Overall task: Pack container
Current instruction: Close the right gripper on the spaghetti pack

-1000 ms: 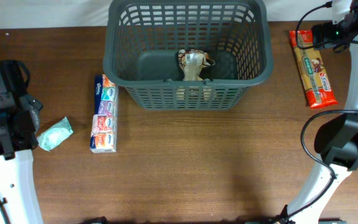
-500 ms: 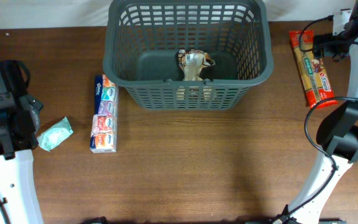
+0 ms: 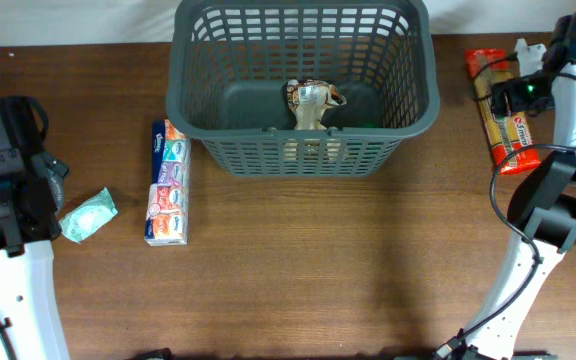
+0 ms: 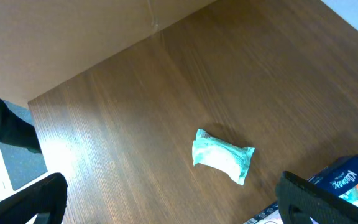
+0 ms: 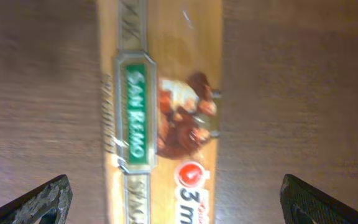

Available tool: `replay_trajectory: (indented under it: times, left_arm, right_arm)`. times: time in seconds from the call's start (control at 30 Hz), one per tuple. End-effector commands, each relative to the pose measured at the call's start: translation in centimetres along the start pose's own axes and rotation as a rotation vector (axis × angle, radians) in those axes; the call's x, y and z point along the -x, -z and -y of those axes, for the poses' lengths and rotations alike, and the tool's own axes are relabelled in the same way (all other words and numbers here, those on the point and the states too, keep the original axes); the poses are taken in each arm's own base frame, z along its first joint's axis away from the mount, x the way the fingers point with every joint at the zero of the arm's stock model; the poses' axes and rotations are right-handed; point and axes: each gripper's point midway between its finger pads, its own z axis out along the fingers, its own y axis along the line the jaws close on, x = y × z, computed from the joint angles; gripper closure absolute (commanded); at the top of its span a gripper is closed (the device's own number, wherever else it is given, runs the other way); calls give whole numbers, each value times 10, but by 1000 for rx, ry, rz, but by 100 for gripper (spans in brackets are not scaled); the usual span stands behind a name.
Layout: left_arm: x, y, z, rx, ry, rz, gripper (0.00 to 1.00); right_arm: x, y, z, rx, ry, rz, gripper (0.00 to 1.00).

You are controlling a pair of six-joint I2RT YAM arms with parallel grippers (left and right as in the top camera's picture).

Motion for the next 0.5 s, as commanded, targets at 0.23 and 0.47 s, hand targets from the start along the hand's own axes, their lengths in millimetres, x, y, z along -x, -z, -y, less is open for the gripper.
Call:
replay_trajectory:
  times: [0.23,0.47]
  left_arm:
    - [2,0,-1,-1,3,1,1]
    - [2,0,-1,-1,4,1,1]
  right_arm:
    - [-47,-21,28,4,-38,-127,1]
    - [-28,-26,5,9,11,-103,1]
